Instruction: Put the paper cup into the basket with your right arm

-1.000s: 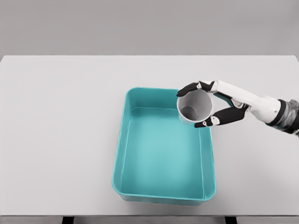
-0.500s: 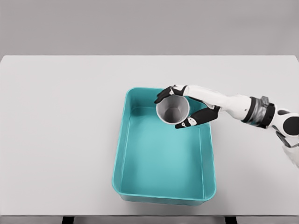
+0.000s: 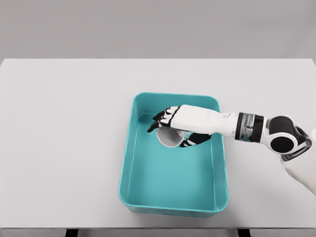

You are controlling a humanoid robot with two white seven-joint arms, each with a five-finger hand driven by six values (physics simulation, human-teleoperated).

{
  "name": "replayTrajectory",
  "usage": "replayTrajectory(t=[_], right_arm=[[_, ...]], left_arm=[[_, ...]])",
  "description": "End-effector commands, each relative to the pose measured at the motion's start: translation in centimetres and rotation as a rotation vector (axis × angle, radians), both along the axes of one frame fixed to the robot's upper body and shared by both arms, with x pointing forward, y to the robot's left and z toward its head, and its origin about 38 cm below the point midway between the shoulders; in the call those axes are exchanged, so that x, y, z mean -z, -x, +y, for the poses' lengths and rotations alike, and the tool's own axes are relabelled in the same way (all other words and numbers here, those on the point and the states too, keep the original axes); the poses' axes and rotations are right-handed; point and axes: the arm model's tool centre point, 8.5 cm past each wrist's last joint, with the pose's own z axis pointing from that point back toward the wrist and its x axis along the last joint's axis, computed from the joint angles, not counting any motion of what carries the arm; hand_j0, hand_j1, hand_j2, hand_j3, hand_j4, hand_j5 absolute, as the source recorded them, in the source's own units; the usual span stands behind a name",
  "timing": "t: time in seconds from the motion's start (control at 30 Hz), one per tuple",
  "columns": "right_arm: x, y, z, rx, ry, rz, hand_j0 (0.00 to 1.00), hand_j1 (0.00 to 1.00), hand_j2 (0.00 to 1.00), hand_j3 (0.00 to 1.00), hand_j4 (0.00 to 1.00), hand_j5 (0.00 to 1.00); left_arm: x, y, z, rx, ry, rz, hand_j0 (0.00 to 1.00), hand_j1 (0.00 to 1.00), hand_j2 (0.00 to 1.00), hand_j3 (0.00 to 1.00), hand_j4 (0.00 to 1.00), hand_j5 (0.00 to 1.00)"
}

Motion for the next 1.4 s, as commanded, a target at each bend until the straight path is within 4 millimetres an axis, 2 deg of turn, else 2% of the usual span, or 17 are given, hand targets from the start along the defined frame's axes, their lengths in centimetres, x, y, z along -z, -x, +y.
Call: replayTrajectory(t=[0.0,0.2,0.23,0.3,0.4,0.47,0.5,0.53,0.57,0.63,0.7,0.77,0.83,1.37], right_arm=[[-1.9,0.2,-0.6,-0.05,-0.094,-0.027,1.0,1.0,1.0,1.0,1.0,1.0],[-2.6,0.1,-1.1,-0.052,-0.124,-0.038,1.0,1.0,1.0,1.0,1.0,1.0],[-3.2,-0.1,-1.7,-0.042,-0.14,-0.051,1.0,1.0,1.0,1.0,1.0,1.0],[-6.1,-0.6,-4.5,0.001,-0.264,-0.075,1.0,1.0,1.0,1.0,1.0,1.0],[-10.3,-0.3,-10.6,0.049,-0.58,0.017,1.0,1.0,1.0,1.0,1.0,1.0],[-11.3,-0.1,-12.2,0.039,-0.704,0.073,1.0,1.0,1.0,1.0,1.0,1.0],[-11.7,0.2,-14.5,0.068,-0.798,0.098,1.0,1.0,1.0,1.0,1.0,1.0],[-11.2,0.4,-16.3,0.118,-0.822,0.096,1.0,1.0,1.0,1.0,1.0,1.0],[-10.0,0.3,-18.2,0.19,-0.838,0.117,1.0,1.0,1.0,1.0,1.0,1.0],[-6.5,-0.5,-21.2,0.323,-0.843,0.181,1.0,1.0,1.0,1.0,1.0,1.0],[-4.6,-0.7,-23.1,0.408,-0.834,0.203,1.0,1.0,1.0,1.0,1.0,1.0],[-3.1,-0.7,-23.7,0.473,-0.743,0.195,1.0,1.0,1.0,1.0,1.0,1.0],[-1.8,-0.7,-23.3,0.491,-0.709,0.202,1.0,1.0,1.0,1.0,1.0,1.0],[-1.5,-0.8,-22.8,0.497,-0.694,0.221,1.0,1.0,1.0,1.0,1.0,1.0]], left_arm=[[0.0,0.0,0.0,-0.001,0.0,-0.001,1.0,1.0,1.0,1.0,1.0,1.0],[0.0,0.0,0.0,-0.001,0.0,0.001,1.0,1.0,1.0,1.0,1.0,1.0],[0.0,0.0,0.0,0.001,0.0,-0.001,1.0,1.0,1.0,1.0,1.0,1.0],[0.0,0.0,0.0,-0.001,0.0,0.001,1.0,1.0,1.0,1.0,1.0,1.0],[0.0,0.0,0.0,-0.001,0.0,-0.001,1.0,1.0,1.0,1.0,1.0,1.0],[0.0,-0.1,0.0,-0.001,0.0,-0.002,1.0,1.0,1.0,1.0,1.0,1.0],[0.0,0.0,0.0,-0.001,0.0,-0.001,1.0,1.0,1.0,1.0,1.0,1.0],[0.0,0.0,0.0,-0.001,0.0,-0.001,1.0,1.0,1.0,1.0,1.0,1.0],[0.0,0.0,0.0,-0.001,0.0,0.001,1.0,1.0,1.0,1.0,1.0,1.0],[0.0,0.0,0.0,-0.001,0.0,-0.001,1.0,1.0,1.0,1.0,1.0,1.0],[0.0,0.0,0.0,-0.001,0.0,0.001,1.0,1.0,1.0,1.0,1.0,1.0],[0.0,0.0,0.0,-0.001,0.0,-0.001,1.0,1.0,1.0,1.0,1.0,1.0],[0.0,0.0,0.0,0.001,0.0,0.001,1.0,1.0,1.0,1.0,1.0,1.0],[0.0,-0.3,0.0,0.003,0.001,-0.006,1.0,1.0,1.0,1.0,1.0,1.0]])
